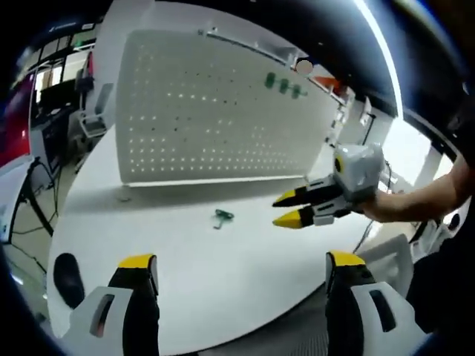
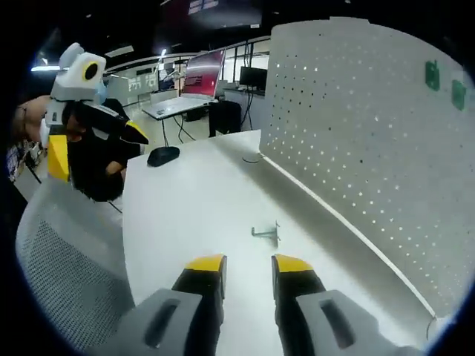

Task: Insert the hook assembly into the mounting plate slot until the hook locks in place.

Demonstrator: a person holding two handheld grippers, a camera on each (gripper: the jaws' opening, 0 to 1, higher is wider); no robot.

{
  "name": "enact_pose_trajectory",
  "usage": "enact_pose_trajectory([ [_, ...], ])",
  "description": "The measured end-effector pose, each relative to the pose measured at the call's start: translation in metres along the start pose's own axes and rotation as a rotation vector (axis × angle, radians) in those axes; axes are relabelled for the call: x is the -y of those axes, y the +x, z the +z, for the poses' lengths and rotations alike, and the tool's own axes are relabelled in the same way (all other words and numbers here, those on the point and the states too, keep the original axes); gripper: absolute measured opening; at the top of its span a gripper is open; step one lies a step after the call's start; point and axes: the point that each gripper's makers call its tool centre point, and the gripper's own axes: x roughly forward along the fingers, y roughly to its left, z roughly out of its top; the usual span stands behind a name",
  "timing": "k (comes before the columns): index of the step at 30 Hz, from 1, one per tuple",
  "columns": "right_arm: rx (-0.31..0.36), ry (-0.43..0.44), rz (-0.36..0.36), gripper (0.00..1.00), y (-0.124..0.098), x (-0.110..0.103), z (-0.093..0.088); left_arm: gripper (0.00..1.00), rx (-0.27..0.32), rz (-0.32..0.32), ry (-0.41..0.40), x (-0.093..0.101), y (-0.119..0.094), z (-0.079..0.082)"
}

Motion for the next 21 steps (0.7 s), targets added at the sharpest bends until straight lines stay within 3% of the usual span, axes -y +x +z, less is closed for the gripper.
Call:
enact_pose_trajectory([
  [11,-0.094,-0.02,0.024,0.19,0.065,0.028,-0.01,0.95,0.006,0.05,-0.036,-0.012,-0.007,-0.002],
  [17,-0.136,-0.063,0.029,0.16,0.082,0.039,-0.018,0.95,-0.002,0.073,-0.061,-0.019,-0.009,-0.009],
  [21,-0.144,-0.037,0.025,0.13,0.087,0.045,-0.02,0.95,0.004,0.087,-0.076,-0.023,-0.009,-0.01],
])
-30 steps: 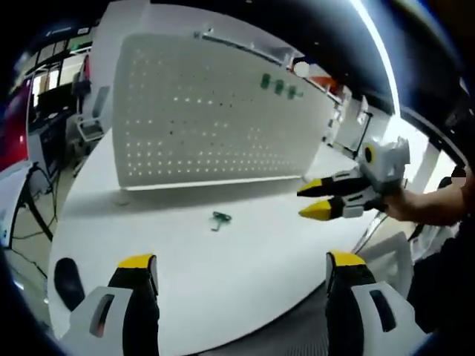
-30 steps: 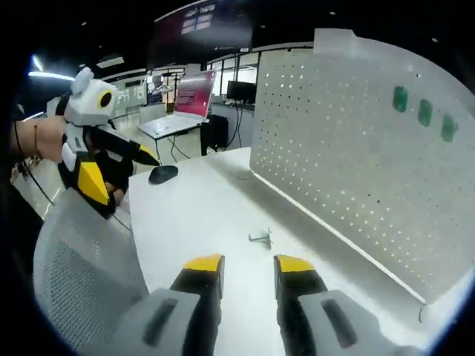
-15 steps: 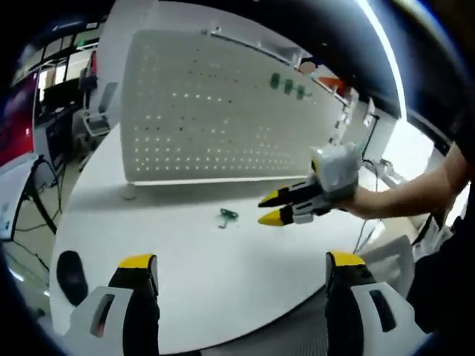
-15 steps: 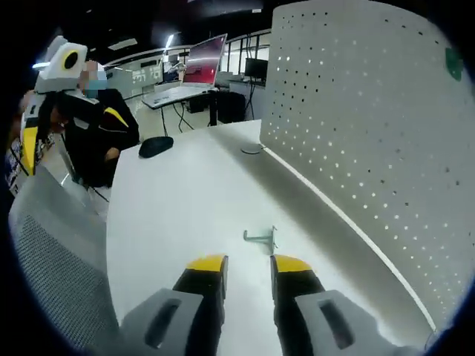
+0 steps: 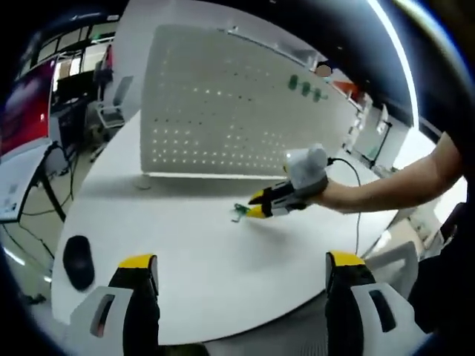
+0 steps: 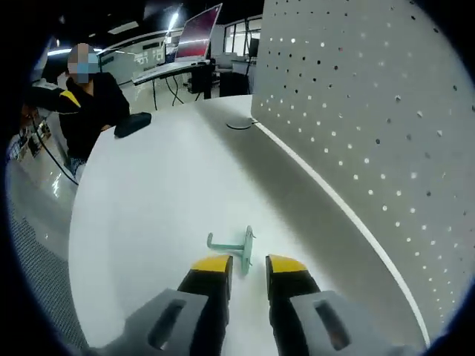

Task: Insert the hook assembly into the mounting plate slot until the hook locks in place.

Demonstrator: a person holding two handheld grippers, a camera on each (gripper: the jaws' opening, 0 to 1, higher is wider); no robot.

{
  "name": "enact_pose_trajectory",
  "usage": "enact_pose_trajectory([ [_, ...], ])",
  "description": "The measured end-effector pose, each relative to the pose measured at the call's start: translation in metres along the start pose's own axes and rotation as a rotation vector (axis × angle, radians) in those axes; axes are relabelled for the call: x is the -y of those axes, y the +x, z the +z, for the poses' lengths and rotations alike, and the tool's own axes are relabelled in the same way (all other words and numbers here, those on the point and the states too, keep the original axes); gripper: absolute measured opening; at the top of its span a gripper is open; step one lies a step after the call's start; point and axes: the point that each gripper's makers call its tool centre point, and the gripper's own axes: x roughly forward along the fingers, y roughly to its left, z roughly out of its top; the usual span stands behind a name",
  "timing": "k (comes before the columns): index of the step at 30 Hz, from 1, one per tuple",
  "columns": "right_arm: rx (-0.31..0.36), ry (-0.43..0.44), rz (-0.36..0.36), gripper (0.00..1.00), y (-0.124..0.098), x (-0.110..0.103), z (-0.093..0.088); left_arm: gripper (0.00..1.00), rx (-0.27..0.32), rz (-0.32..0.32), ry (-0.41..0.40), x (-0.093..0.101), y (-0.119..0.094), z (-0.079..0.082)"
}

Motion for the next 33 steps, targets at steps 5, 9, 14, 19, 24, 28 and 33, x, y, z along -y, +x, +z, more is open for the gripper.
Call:
enact_pose_trajectory([
  [5,-0.008,-0.073,0.021,0.06,0.007,-0.002,0.004,0.94,-0.005,0.009,-0.009,-0.002,0.0,-0.002],
  [9,-0.015,-0.08,0.016,0.03,0.008,-0.001,0.002,0.94,-0.005,0.015,-0.014,-0.003,0.0,-0.003],
  [14,0.0,-0.098,-0.001,0.01,0.009,0.001,0.002,0.94,0.0,0.025,-0.012,-0.006,-0.003,0.001],
  [19,0.033,-0.028,-0.019,0.0,0.003,0.004,0.006,0.93,0.003,0.038,-0.006,-0.008,-0.005,0.003],
  [24,0.078,0.0,-0.039,0.0,-0.009,0.006,0.021,0.93,0.008,0.036,0.004,-0.005,-0.006,0.008],
  [28,0.117,0.002,-0.055,0.0,-0.019,0.008,0.034,0.94,0.027,0.036,0.01,-0.004,-0.008,0.017],
  [33,0.166,0.02,-0.074,0.0,-0.032,0.01,0.05,0.94,0.049,0.039,0.014,-0.005,-0.014,0.028],
])
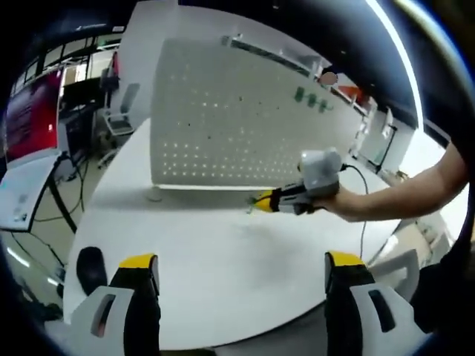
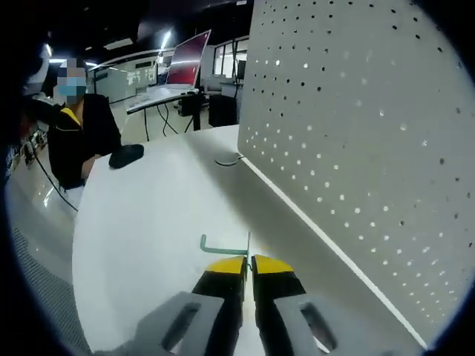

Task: Insert the hook assembly into the mounting plate slot until the hook locks in place.

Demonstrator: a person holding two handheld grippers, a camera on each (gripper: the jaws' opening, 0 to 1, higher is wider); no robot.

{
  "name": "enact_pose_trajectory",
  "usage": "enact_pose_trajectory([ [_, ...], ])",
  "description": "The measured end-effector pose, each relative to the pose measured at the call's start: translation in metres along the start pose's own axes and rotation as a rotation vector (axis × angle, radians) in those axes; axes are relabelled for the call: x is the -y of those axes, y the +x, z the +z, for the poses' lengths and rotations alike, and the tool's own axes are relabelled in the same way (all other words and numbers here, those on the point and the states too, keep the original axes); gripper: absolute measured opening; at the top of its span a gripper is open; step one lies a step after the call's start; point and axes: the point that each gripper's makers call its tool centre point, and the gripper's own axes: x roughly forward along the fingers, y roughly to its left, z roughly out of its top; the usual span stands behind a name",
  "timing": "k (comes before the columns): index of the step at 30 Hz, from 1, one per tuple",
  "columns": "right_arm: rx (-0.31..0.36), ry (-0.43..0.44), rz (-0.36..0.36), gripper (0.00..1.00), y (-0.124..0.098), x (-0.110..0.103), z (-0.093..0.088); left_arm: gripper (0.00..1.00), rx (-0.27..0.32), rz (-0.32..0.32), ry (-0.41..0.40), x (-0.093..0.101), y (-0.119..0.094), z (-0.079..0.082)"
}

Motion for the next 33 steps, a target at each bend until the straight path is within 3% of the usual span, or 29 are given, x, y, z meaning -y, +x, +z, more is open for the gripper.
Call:
enact_pose_trajectory([
  [3,0.032,0.029,0.02,0.0,-0.008,-0.007,0.014,0.98,0.01,0.045,0.001,-0.008,-0.003,0.005],
  [11,0.135,0.055,0.028,0.0,-0.039,-0.022,0.049,0.95,0.027,0.043,-0.039,-0.009,-0.008,0.018],
  [17,0.242,0.109,0.022,0.0,-0.068,-0.029,0.078,0.91,0.082,-0.025,-0.131,0.005,-0.003,0.04],
  [19,0.298,0.171,0.031,0.0,-0.078,-0.033,0.087,0.9,0.082,-0.028,-0.126,0.007,0.0,0.044],
  [23,0.361,0.262,0.021,0.0,-0.095,-0.038,0.096,0.87,0.079,-0.065,-0.134,0.018,0.007,0.052],
  [27,0.42,0.294,0.04,0.0,-0.11,-0.05,0.105,0.85,0.091,-0.119,-0.165,0.034,0.012,0.063],
  [33,0.509,0.34,0.057,0.0,-0.125,-0.068,0.116,0.72,0.12,-0.192,-0.224,0.052,0.017,0.077],
])
